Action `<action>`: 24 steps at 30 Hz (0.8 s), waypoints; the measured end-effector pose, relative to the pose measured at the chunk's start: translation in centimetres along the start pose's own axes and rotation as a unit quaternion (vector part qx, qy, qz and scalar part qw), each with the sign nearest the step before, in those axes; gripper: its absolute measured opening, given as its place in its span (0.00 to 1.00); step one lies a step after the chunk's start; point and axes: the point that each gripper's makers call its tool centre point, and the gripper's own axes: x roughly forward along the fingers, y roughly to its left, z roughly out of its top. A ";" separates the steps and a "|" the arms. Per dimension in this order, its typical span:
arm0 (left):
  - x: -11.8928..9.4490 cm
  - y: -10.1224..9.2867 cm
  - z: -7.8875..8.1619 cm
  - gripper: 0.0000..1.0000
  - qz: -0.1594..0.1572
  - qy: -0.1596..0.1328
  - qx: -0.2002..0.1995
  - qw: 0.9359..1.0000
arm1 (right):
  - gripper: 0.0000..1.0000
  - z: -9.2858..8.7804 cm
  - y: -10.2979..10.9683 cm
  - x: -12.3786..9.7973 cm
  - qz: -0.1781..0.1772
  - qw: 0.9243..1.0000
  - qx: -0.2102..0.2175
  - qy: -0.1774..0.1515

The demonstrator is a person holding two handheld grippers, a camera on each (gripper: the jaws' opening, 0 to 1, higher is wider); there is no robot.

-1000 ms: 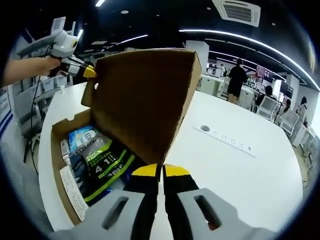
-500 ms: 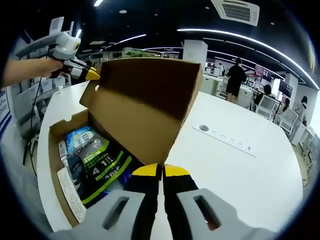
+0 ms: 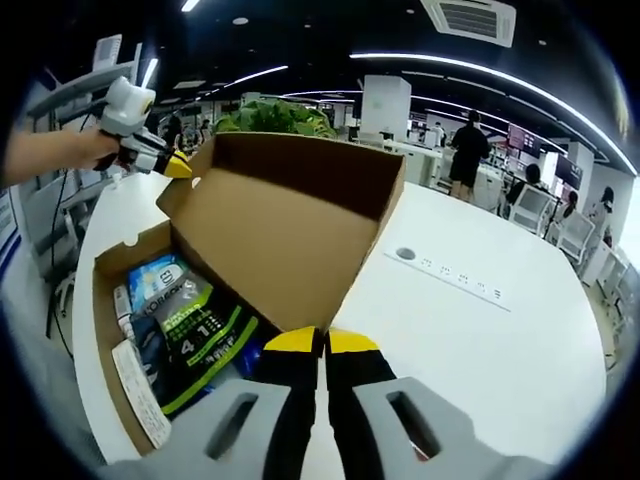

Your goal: Operate the shoe box by opening the lid, removing the specified soft item, and placing it in the target area until the item is outside and the box remains undamaged.

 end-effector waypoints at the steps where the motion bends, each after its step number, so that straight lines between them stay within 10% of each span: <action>1: 0.0 -0.1 -0.3 0.05 -0.001 0.002 -0.003 1.000 | 0.00 0.0 0.0 0.0 -0.001 1.000 0.002 0.000; 24: -0.7 -1.7 -4.7 0.01 0.001 0.029 -0.053 0.998 | 0.00 0.1 -0.5 0.7 -0.006 1.000 0.020 0.014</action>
